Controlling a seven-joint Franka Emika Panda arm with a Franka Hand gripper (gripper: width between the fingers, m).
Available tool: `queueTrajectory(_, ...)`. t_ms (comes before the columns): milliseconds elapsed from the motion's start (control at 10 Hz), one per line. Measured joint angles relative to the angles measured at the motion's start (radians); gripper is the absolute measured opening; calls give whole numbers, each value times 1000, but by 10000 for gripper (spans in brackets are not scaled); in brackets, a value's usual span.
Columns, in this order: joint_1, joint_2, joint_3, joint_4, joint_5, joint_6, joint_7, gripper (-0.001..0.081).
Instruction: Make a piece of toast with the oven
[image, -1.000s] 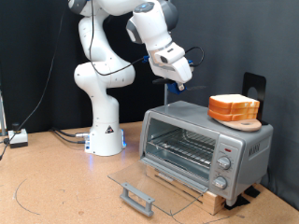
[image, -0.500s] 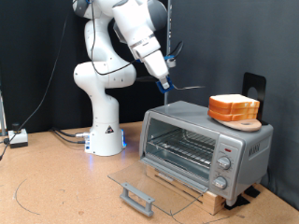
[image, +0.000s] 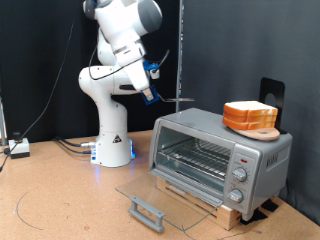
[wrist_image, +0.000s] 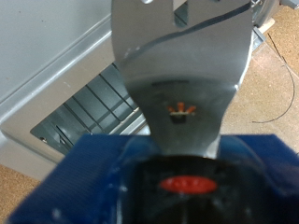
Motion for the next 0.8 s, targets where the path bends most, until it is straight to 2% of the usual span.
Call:
queueTrajectory(200, 0, 3, 21, 2, 0, 24, 8, 395)
queueTrajectory(300, 0, 17, 53, 10, -16, 44, 21, 395)
queueTrajectory(600, 0, 126, 147, 70, -58, 92, 44, 395)
queueTrajectory(800, 8, 211, 176, 111, -42, 135, 44, 395)
